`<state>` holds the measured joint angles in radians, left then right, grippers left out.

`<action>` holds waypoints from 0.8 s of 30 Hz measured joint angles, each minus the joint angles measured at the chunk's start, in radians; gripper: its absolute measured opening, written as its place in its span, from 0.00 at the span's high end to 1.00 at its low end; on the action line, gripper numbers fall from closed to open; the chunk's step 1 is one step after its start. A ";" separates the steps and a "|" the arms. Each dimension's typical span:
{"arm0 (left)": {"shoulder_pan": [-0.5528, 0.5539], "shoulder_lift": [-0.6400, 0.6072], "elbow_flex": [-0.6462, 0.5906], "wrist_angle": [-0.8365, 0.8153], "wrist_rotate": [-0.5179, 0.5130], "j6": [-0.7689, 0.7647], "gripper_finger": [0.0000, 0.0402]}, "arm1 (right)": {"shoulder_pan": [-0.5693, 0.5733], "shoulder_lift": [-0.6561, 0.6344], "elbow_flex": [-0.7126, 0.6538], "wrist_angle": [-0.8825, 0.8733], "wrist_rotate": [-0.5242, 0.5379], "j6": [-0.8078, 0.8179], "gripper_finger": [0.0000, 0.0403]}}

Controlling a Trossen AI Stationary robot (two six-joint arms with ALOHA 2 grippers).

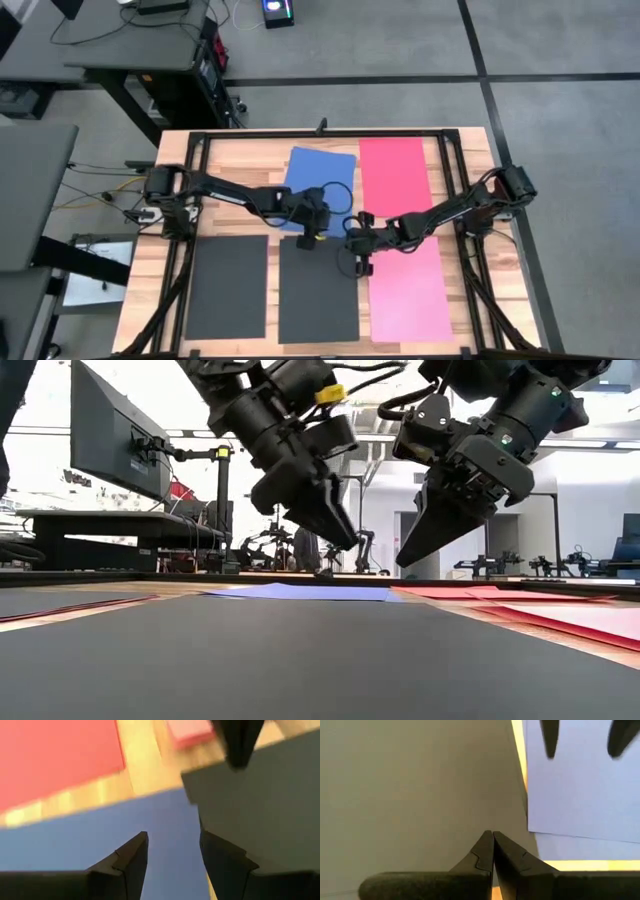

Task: Organize paper
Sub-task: Stack the blue paper on top of the blue paper

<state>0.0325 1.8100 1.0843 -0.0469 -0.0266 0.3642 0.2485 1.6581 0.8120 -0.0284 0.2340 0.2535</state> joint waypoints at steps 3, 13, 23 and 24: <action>0.011 -0.032 -0.081 0.063 -0.002 -0.032 0.60 | 0.001 0.000 0.000 0.008 0.000 0.000 1.00; 0.009 -0.044 -0.140 0.149 -0.001 -0.036 0.60 | 0.007 0.131 0.032 0.063 -0.021 -0.036 1.00; 0.008 -0.044 -0.140 0.136 -0.001 -0.039 0.60 | 0.011 0.209 0.123 0.000 -0.066 -0.068 1.00; 0.007 -0.044 -0.140 0.136 -0.001 -0.040 0.60 | 0.013 0.207 0.123 -0.003 -0.068 -0.068 1.00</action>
<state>0.0395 1.7660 0.9447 0.0887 -0.0278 0.3244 0.2616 1.8652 0.9352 -0.0317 0.1660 0.1856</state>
